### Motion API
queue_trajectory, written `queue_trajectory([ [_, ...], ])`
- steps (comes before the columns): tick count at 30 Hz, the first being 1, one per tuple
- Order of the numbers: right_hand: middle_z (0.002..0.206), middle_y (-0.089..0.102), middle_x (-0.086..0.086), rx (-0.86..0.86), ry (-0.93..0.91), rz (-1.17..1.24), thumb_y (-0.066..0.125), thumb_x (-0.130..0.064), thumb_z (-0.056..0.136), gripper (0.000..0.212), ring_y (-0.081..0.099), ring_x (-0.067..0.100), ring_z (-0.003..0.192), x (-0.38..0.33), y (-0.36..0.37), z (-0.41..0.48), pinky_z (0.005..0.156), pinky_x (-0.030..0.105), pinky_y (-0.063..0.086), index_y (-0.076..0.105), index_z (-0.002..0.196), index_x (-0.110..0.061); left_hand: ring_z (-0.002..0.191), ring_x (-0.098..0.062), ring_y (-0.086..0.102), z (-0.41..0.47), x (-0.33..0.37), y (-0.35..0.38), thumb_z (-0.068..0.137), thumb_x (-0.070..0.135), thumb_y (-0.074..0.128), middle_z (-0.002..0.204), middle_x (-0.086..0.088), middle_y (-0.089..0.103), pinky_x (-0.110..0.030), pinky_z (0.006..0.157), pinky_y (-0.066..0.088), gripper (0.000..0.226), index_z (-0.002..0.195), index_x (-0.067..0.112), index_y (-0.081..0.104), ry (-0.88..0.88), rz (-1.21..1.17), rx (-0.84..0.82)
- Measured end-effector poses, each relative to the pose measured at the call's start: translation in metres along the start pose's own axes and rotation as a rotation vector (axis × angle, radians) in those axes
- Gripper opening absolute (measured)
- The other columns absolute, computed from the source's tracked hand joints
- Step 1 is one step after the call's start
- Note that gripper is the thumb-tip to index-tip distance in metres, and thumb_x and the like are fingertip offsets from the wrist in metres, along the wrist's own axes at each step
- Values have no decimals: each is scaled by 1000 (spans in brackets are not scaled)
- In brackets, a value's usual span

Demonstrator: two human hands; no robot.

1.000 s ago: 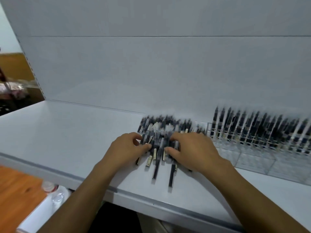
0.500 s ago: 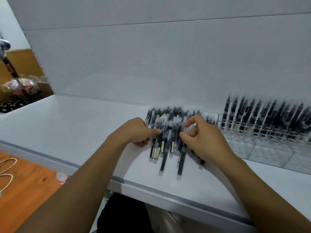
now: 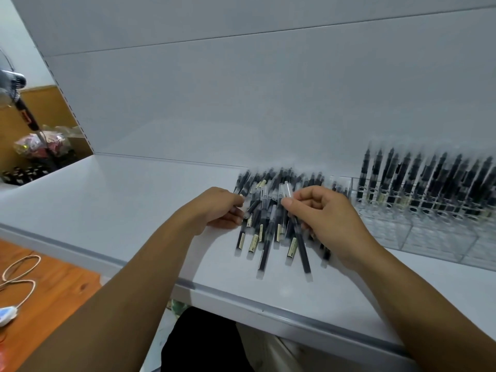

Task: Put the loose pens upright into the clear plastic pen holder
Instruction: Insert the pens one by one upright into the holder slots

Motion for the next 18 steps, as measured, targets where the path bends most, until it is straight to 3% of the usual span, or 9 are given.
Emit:
queue_trajectory([
  [5, 78, 74, -3, 8, 59, 64, 69, -37, 88, 15, 60, 10, 59, 1, 1, -1, 49, 28, 45, 66, 92, -23, 57, -13, 64, -5, 1, -1, 100, 18, 52, 70, -5, 70, -25, 57, 57, 12, 99, 7, 58, 104, -90, 4],
  [9, 82, 76, -5, 38, 4, -9, 59, -41, 95, 12, 62, 7, 56, -4, -1, 0, 47, 29, 45, 60, 96, -29, 58, -13, 64, -6, 6, -1, 102, 15, 44, 71, -4, 71, -24, 57, 54, 11, 100, 8, 53, 170, -139, 28],
  [12, 82, 75, -8, 43, -12, -35, 58, -41, 95, 11, 60, 6, 54, -4, -1, 0, 47, 28, 44, 59, 97, -30, 60, -15, 47, -1, 5, 5, 99, 23, 41, 75, -2, 57, -29, 60, 40, 14, 101, 11, 47, 136, 109, 69],
  [15, 82, 75, -6, 57, -12, 7, 59, -39, 95, 12, 57, 6, 52, -4, -3, -1, 43, 28, 44, 60, 98, -27, 70, -11, 50, 2, 7, 16, 88, 56, 56, 82, 4, 56, -29, 62, 35, 38, 95, 19, 51, 179, 346, 123],
  [18, 81, 75, -5, 62, -14, 19, 60, -39, 95, 14, 56, 7, 51, -5, -4, -1, 41, 27, 42, 60, 99, -26, 53, -5, 49, 4, 15, 29, 76, 64, 68, 62, 10, 53, -24, 52, 33, 46, 75, 22, 50, 287, 451, 150],
])
Point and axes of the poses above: each hand's wrist, its own z-axis towards the middle knuckle, its own y-axis out of the palm, x = y × z, the point moved 5 cm from there along z, towards the middle knuckle
